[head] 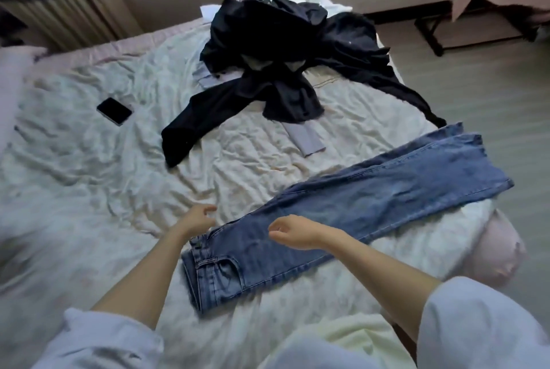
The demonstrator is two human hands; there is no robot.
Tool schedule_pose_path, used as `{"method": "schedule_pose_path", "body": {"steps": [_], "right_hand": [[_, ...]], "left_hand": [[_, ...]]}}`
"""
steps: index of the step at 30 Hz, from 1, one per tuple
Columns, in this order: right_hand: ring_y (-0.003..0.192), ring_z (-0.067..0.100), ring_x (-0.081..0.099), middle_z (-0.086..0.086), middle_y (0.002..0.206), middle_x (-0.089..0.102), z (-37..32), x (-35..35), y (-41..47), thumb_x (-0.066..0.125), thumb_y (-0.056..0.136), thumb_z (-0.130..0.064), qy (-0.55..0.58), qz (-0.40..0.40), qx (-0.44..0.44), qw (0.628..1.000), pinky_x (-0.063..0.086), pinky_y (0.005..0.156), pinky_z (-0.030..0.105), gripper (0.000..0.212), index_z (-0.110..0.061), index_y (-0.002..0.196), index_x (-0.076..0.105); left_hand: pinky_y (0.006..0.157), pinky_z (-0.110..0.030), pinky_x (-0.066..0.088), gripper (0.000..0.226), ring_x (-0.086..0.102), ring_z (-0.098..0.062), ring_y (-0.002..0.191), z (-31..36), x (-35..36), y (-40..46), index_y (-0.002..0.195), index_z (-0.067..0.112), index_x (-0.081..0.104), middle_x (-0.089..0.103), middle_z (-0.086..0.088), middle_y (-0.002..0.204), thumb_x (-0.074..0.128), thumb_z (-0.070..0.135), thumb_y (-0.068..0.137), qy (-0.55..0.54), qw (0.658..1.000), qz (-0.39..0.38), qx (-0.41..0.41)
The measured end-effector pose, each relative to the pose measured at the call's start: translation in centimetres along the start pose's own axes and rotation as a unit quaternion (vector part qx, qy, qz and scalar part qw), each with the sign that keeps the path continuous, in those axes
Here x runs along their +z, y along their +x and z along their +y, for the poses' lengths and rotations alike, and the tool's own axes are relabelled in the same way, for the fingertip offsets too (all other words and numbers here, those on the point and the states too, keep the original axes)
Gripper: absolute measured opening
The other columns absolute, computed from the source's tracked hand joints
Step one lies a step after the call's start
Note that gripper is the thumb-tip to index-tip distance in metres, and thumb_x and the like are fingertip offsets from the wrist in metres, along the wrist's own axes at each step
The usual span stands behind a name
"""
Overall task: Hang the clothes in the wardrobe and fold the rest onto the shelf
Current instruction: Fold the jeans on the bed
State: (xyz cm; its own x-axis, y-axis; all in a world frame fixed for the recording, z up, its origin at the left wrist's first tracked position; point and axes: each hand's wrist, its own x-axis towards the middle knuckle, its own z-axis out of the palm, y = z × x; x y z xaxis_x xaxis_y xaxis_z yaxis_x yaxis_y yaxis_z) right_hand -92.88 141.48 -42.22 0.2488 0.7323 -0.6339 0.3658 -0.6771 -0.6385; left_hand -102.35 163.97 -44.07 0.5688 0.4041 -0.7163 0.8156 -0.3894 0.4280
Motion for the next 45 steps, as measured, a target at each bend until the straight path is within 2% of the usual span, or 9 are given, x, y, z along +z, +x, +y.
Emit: {"method": "schedule_pose_path", "body": {"steps": [3,12,18,22,25,28,33,42,45], "right_hand": [[0.112,0.041,0.052,0.025,0.125,0.055,2.7,-0.3,-0.1,0.036,0.096,-0.030,0.052,0.029,0.039,0.997,0.044,0.096,0.049,0.046,0.007,0.119,0.051],[0.080,0.012,0.059,0.000,0.092,0.063,17.6,-4.9,-6.4,0.041,0.095,-0.025,0.271,0.206,0.166,0.925,0.045,0.070,0.026,0.026,-0.012,0.106,0.061],[0.073,0.013,0.058,0.001,0.083,0.061,31.3,-10.3,-10.9,0.039,0.095,-0.010,0.413,0.375,0.236,0.796,0.048,0.066,0.025,0.023,-0.010,0.108,0.058],[0.094,0.024,0.052,0.009,0.103,0.056,42.1,-13.7,-11.6,0.041,0.095,-0.007,0.455,0.470,0.303,0.694,0.045,0.091,0.044,0.030,-0.001,0.121,0.053],[0.098,0.028,0.051,0.013,0.104,0.053,49.3,-15.9,-11.5,0.044,0.091,-0.004,0.438,0.540,0.375,0.613,0.038,0.086,0.033,0.024,0.001,0.111,0.057],[0.086,0.026,0.041,0.013,0.091,0.045,55.0,-16.8,-10.5,0.047,0.090,-0.011,0.469,0.534,0.406,0.575,0.037,0.077,0.034,0.015,-0.011,0.075,0.044],[0.083,0.026,0.053,0.014,0.090,0.054,59.5,-18.0,-8.7,0.056,0.090,-0.022,0.610,0.514,0.399,0.452,0.042,0.072,0.037,0.025,0.001,0.100,0.056],[0.061,0.008,0.041,-0.003,0.070,0.042,55.9,-21.8,-9.3,0.043,0.097,-0.009,0.438,0.691,0.254,0.516,0.026,0.057,0.026,0.009,-0.007,0.089,0.040],[0.061,0.008,0.040,-0.003,0.069,0.042,55.7,-22.3,-8.7,0.043,0.097,-0.009,0.445,0.681,0.236,0.531,0.026,0.057,0.026,0.010,-0.007,0.088,0.040]], "left_hand": [[0.102,-0.032,0.037,0.044,0.039,-0.022,0.133,2.6,2.7,1.0,0.137,0.007,0.045,0.044,-0.010,0.143,0.047,0.010,0.093,0.018,0.999,-0.003,0.038],[0.095,-0.024,0.037,0.038,0.051,-0.022,0.122,18.9,13.4,3.7,0.131,0.010,0.052,0.055,-0.009,0.133,0.047,0.013,0.093,0.094,0.981,-0.060,0.156],[0.094,-0.027,0.042,0.034,0.055,-0.022,0.117,32.1,22.8,7.9,0.124,0.010,0.057,0.059,-0.007,0.129,0.045,0.010,0.092,0.140,0.964,-0.088,0.210],[0.093,-0.026,0.041,0.035,0.056,-0.022,0.115,39.1,30.4,13.2,0.125,0.010,0.057,0.059,-0.007,0.128,0.043,0.011,0.093,0.149,0.961,-0.086,0.216],[0.093,-0.031,0.039,0.032,0.053,-0.028,0.116,42.4,34.7,17.1,0.122,0.007,0.057,0.060,-0.012,0.124,0.045,0.013,0.093,0.175,0.955,-0.042,0.237],[0.078,-0.044,0.042,0.011,0.054,-0.040,0.097,44.4,38.0,20.3,0.085,0.009,0.050,0.060,-0.020,0.096,0.046,0.017,0.091,0.208,0.940,-0.004,0.271],[0.071,-0.041,0.044,0.026,0.056,-0.033,0.083,46.7,40.8,22.8,0.089,0.006,0.056,0.060,-0.011,0.081,0.049,0.031,0.094,0.203,0.936,0.056,0.281],[0.063,-0.031,0.033,0.025,0.051,-0.021,0.072,50.5,37.9,23.3,0.085,0.009,0.057,0.057,-0.003,0.083,0.044,0.025,0.098,0.093,0.916,0.153,0.360],[0.064,-0.031,0.037,0.032,0.054,-0.021,0.074,50.4,37.7,23.8,0.085,0.015,0.058,0.059,0.001,0.081,0.045,0.042,0.095,0.196,0.931,0.089,0.295]]}}
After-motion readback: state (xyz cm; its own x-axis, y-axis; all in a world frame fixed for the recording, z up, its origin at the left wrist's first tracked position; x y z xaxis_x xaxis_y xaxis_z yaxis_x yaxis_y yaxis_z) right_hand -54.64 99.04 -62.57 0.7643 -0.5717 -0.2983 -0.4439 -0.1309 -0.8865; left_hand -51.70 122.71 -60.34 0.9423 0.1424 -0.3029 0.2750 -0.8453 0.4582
